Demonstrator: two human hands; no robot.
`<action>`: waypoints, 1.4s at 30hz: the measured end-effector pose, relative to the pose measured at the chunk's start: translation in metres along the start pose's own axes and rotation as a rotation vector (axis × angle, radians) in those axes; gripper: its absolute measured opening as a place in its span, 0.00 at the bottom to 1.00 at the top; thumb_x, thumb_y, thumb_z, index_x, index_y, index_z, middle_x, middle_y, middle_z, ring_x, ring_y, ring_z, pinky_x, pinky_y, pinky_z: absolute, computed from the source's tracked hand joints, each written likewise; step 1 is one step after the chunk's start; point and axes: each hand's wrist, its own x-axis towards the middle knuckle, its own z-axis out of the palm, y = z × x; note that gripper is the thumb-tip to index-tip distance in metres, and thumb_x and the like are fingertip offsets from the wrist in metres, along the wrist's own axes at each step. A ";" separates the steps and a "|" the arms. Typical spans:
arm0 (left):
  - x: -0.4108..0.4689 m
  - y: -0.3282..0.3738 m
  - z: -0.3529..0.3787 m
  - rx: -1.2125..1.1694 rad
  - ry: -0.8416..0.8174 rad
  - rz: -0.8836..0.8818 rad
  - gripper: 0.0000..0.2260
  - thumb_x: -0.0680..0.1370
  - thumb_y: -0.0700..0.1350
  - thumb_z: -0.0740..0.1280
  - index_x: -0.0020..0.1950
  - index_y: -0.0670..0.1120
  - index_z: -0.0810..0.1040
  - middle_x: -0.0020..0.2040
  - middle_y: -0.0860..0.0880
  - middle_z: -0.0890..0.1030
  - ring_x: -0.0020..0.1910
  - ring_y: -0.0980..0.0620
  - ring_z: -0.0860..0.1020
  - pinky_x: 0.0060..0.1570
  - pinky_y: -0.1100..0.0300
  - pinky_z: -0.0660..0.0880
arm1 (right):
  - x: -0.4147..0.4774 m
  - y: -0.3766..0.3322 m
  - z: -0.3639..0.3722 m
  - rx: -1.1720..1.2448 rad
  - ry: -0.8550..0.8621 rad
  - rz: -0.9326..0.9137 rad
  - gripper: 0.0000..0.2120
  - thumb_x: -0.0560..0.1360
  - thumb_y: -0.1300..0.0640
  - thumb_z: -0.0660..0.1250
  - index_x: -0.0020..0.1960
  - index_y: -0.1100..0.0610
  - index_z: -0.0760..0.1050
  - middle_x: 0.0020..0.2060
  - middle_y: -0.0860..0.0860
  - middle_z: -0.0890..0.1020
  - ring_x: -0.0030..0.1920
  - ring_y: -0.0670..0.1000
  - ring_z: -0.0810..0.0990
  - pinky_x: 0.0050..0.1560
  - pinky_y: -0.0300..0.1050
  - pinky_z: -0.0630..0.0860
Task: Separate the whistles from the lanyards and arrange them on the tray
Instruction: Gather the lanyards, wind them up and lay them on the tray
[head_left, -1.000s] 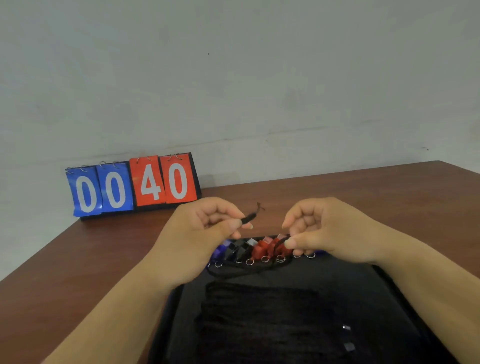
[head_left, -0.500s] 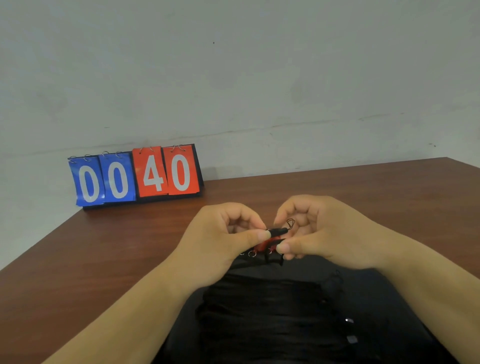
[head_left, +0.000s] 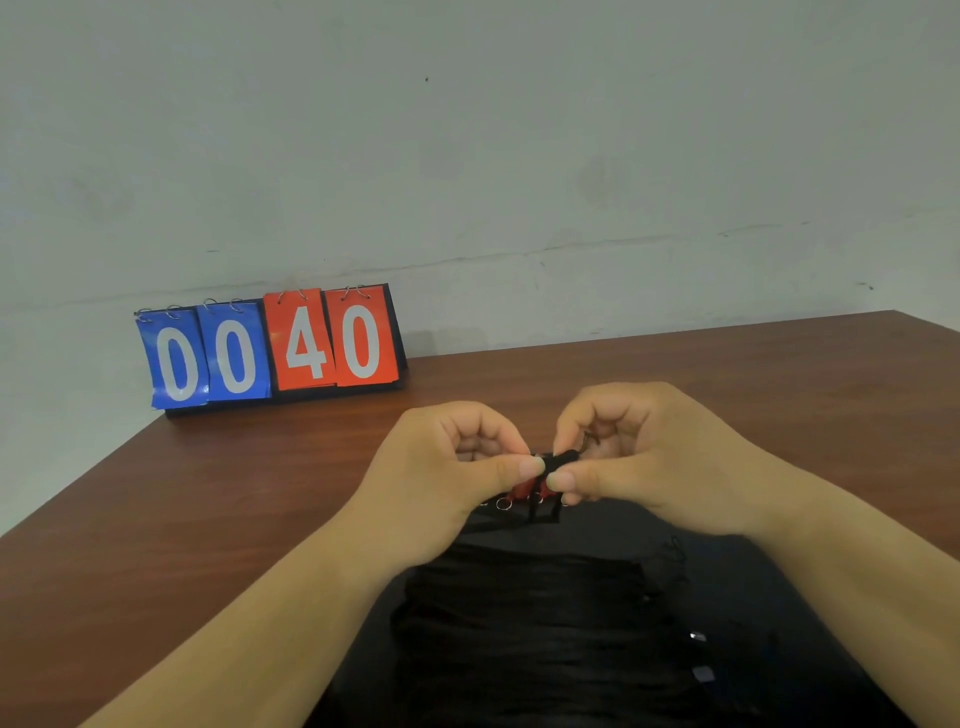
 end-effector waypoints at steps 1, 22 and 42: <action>0.000 -0.001 0.000 0.000 -0.002 -0.001 0.04 0.73 0.42 0.78 0.43 0.46 0.85 0.38 0.49 0.86 0.36 0.56 0.83 0.42 0.66 0.79 | 0.000 0.000 0.000 0.006 0.001 -0.001 0.09 0.72 0.64 0.78 0.44 0.53 0.81 0.38 0.54 0.87 0.41 0.53 0.88 0.47 0.45 0.84; 0.022 -0.040 -0.071 0.381 -0.105 -0.189 0.03 0.74 0.43 0.78 0.43 0.51 0.88 0.42 0.53 0.88 0.42 0.57 0.84 0.50 0.62 0.77 | 0.010 0.035 -0.034 -0.179 0.086 0.380 0.05 0.72 0.67 0.76 0.41 0.62 0.80 0.33 0.57 0.86 0.33 0.48 0.85 0.35 0.39 0.80; 0.018 -0.049 -0.062 0.716 -0.529 -0.189 0.05 0.80 0.50 0.71 0.47 0.56 0.87 0.46 0.61 0.86 0.47 0.63 0.82 0.55 0.61 0.79 | 0.009 0.037 -0.022 -0.683 -0.288 0.364 0.03 0.73 0.49 0.76 0.42 0.48 0.86 0.39 0.46 0.86 0.39 0.43 0.83 0.39 0.33 0.74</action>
